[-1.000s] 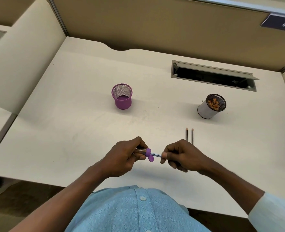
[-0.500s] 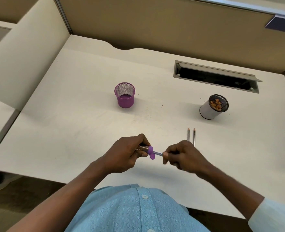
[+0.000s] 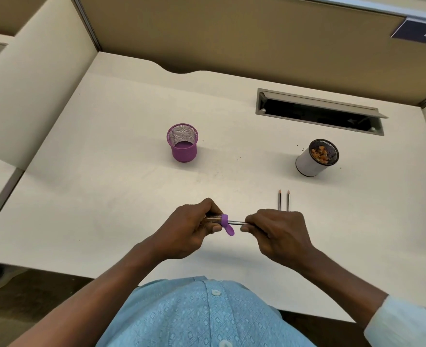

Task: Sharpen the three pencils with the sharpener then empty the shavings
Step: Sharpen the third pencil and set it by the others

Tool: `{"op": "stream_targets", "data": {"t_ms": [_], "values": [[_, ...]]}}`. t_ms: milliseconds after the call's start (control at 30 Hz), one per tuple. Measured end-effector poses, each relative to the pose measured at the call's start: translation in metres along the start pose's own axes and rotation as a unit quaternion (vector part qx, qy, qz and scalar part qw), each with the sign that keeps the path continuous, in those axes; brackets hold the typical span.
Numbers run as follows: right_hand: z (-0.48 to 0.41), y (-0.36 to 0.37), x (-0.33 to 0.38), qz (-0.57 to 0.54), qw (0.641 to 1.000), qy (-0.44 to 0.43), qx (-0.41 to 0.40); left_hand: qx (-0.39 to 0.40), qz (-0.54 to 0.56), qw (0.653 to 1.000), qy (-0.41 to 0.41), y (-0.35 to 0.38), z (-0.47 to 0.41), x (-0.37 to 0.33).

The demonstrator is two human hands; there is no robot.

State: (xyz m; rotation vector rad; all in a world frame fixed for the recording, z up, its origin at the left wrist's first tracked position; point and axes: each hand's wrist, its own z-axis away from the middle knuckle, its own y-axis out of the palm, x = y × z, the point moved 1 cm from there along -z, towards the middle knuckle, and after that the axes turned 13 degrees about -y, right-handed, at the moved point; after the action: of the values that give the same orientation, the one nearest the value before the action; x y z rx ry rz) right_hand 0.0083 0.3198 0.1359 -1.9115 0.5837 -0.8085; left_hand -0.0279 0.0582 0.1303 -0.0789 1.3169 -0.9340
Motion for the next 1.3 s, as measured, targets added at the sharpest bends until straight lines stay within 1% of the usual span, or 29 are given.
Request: {"op": "stream_targets", "data": {"t_ms": [33,67,100,133,167,200,233,300,333,400,433,467,533,600,700,867,1000,1100,1200,1300], "values": [[0.0,0.001,0.001,-0.003,1.0,0.007,-0.002,-0.004,-0.001,1.0,0.004,-0.001,-0.001,0.0],[-0.003,0.001,0.001,-0.045,0.998,0.04,0.012,-0.007,-0.009,1.0,0.011,-0.001,-0.002,0.0],[-0.009,0.0,0.0,-0.138,0.984,0.107,0.047,-0.008,-0.019,1.0,0.019,-0.002,-0.002,0.0],[-0.013,-0.002,-0.004,-0.27,0.938,0.195,0.096,-0.006,-0.029,0.999,0.028,-0.001,-0.002,0.0],[-0.017,-0.005,-0.008,-0.391,0.864,0.282,0.148,-0.004,-0.034,0.999,0.038,0.0,-0.001,0.0],[-0.019,-0.009,-0.011,-0.476,0.788,0.342,0.188,-0.002,-0.036,0.998,0.048,0.001,-0.001,0.0],[-0.019,-0.012,-0.014,-0.527,0.734,0.369,0.219,-0.003,-0.036,0.998,0.059,0.003,-0.001,-0.001],[-0.019,-0.015,-0.016,-0.585,0.668,0.389,0.246,-0.018,-0.042,0.996,0.083,0.005,0.0,-0.003],[-0.017,-0.014,-0.017,-0.61,0.635,0.403,0.248,-0.03,-0.046,0.994,0.095,0.005,-0.001,-0.003],[-0.013,-0.011,-0.016,-0.661,0.559,0.439,0.242,-0.046,-0.05,0.991,0.112,0.004,-0.002,-0.003],[-0.012,-0.01,-0.015,-0.682,0.528,0.446,0.241,-0.048,-0.051,0.991,0.117,0.004,-0.003,-0.003],[-0.01,-0.01,-0.015,-0.695,0.51,0.447,0.239,-0.049,-0.054,0.99,0.12,0.004,-0.003,-0.003],[-0.01,-0.008,-0.016,-0.702,0.5,0.446,0.242,-0.049,-0.059,0.99,0.121,0.005,-0.002,-0.002],[-0.011,-0.008,-0.015,-0.698,0.507,0.439,0.25,-0.046,-0.058,0.99,0.118,0.005,-0.001,-0.001],[-0.012,-0.009,-0.014,-0.685,0.535,0.422,0.258,-0.044,-0.059,0.991,0.112,0.005,0.001,-0.002],[-0.011,-0.012,-0.019,-0.645,0.596,0.4,0.263,-0.06,-0.05,0.993,0.085,0.002,0.004,0.001],[-0.004,-0.014,-0.022,-0.64,0.617,0.391,0.24,-0.07,-0.023,0.995,0.061,-0.003,0.005,0.004],[0.0,-0.014,-0.022,-0.657,0.617,0.387,0.194,-0.089,-0.002,0.995,0.038,-0.003,0.006,0.007],[0.003,-0.014,-0.018,-0.681,0.607,0.394,0.11,-0.118,0.073,0.99,-0.017,0.002,0.008,0.006],[0.006,-0.013,-0.013,-0.671,0.624,0.4,0.036,-0.147,0.157,0.974,-0.077,0.011,0.01,0.005]]}}
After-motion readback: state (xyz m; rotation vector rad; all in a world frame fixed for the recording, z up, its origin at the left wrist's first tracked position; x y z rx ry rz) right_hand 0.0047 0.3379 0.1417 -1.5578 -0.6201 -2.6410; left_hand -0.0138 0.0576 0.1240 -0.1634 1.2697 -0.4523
